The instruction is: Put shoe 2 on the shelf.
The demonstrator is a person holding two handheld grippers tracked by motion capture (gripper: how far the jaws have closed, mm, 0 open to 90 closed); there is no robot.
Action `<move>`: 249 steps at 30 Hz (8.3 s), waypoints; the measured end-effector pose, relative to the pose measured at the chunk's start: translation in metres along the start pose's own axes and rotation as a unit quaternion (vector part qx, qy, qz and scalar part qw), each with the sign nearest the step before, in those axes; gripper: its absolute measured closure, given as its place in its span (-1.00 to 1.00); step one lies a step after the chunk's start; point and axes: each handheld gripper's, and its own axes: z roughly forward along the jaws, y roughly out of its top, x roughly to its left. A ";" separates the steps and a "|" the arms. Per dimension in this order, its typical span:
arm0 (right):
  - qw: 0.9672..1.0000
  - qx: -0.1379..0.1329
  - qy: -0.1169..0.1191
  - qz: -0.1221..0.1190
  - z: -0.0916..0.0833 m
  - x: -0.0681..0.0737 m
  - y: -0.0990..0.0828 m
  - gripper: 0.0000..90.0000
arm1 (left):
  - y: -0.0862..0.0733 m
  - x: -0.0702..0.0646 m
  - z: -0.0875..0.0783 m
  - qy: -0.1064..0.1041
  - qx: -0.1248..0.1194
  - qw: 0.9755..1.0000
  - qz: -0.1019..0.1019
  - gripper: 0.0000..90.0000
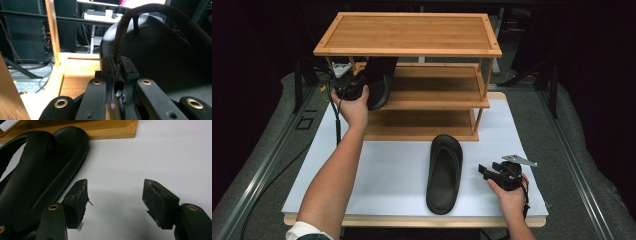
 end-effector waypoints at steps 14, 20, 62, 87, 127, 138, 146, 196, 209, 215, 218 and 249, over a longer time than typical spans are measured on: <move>1.000 -0.004 0.000 0.004 0.001 0.000 0.000 -0.18 | -0.002 -0.001 0.018 0.042 0.029 0.999 0.011 0.83; 1.000 -0.004 0.004 0.005 0.001 -0.001 0.000 -0.18 | -0.002 -0.004 0.024 0.051 0.052 0.997 -0.002 0.81; 0.996 -0.030 0.044 -0.078 0.001 0.060 0.004 -0.35 | -0.015 -0.009 -0.060 -0.090 -0.016 0.996 0.003 0.01; 0.990 0.007 0.030 -0.138 0.004 0.064 0.000 0.73 | -0.091 0.038 -0.148 -0.166 0.012 0.986 0.000 -0.09; 0.994 0.019 0.021 -0.109 0.001 0.055 -0.007 0.17 | -0.106 0.045 -0.134 -0.176 0.044 0.983 -0.011 -0.09; 0.990 0.027 0.010 -0.136 0.003 0.053 -0.010 0.05 | -0.106 0.047 -0.133 -0.175 0.046 0.983 -0.013 -0.09; 0.986 0.017 -0.005 -0.166 -0.002 0.055 -0.010 0.66 | -0.108 0.047 -0.132 -0.176 0.050 0.983 -0.014 -0.09; 0.985 -0.084 0.030 -0.150 -0.034 0.059 0.004 0.88 | -0.107 0.053 -0.132 -0.170 0.048 0.984 -0.022 -0.09; 0.980 -0.143 0.048 -0.129 -0.058 0.058 0.016 0.88 | -0.107 0.055 -0.133 -0.166 0.047 0.985 -0.025 -0.08; 0.974 -0.178 0.054 -0.126 -0.072 0.064 0.024 0.88 | -0.107 0.055 -0.134 -0.165 0.046 0.985 -0.025 -0.09; 0.972 -0.191 0.058 -0.126 -0.078 0.067 0.030 0.88 | -0.106 0.057 -0.135 -0.163 0.042 0.985 -0.030 -0.09; 0.971 -0.218 0.038 -0.090 -0.039 0.078 0.117 0.88 | -0.103 0.069 -0.139 -0.155 0.036 0.986 -0.043 -0.09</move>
